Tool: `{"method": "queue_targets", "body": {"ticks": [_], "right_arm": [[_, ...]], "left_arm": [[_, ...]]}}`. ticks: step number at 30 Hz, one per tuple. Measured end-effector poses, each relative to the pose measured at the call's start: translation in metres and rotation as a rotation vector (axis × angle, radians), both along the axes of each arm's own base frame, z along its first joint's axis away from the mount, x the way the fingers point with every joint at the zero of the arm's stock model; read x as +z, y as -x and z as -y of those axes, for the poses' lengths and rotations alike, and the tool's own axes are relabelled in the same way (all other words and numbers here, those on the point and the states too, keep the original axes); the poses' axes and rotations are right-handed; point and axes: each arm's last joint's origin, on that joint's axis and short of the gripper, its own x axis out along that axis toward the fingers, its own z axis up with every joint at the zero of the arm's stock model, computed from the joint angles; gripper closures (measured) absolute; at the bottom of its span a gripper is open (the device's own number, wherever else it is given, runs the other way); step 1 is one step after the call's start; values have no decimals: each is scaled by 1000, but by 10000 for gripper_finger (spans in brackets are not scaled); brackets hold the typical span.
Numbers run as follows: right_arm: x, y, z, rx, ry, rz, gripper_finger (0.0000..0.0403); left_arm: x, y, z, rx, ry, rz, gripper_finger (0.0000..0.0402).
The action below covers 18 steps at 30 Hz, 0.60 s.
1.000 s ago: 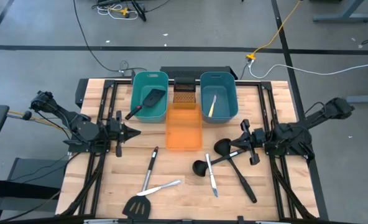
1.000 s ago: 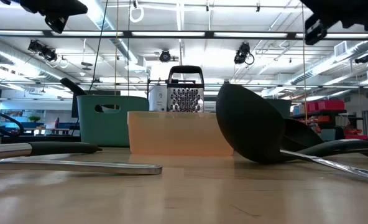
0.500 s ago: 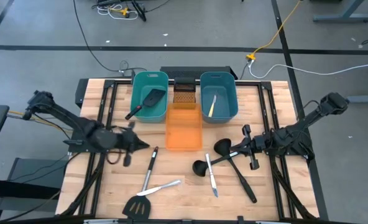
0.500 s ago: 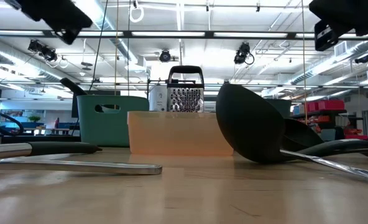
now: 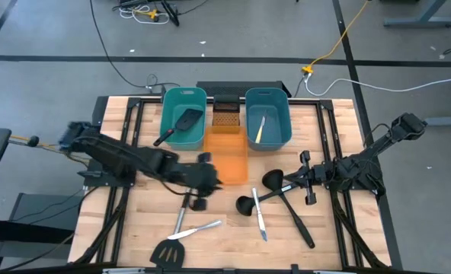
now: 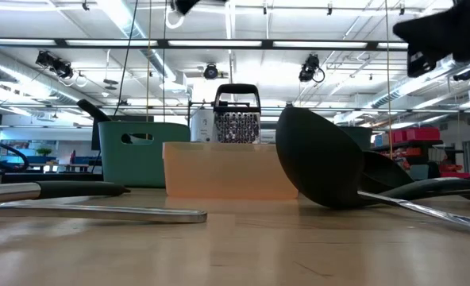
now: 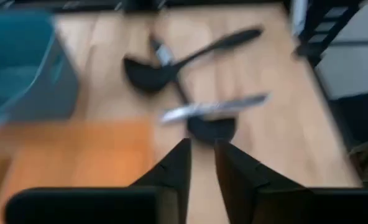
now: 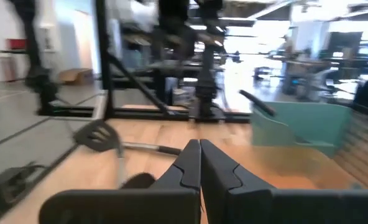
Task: Pick & Place Kitchen Items
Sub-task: Put the left black ladle into the orange bin
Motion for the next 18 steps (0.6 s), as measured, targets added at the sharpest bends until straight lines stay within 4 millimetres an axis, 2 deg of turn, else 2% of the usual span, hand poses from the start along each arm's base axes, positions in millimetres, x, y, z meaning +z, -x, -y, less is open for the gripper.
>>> {"method": "queue_targets", "body": {"ticks": [5, 9, 13, 18], "right_arm": [[-5, 7, 7, -72, -1, 23, 397], [-6, 10, 8, -56, -10, 36, 396], [-10, 13, 9, -49, -5, 1, 396], [-10, 14, 10, -60, -9, -5, 395]], "left_arm": [[15, -58, 8, -43, 3, 12, 263], [12, -99, 10, -21, 1, 9, 227], [-9, -129, 17, -56, 0, -40, 208], [-41, -155, 21, -55, -9, -80, 202]]}}
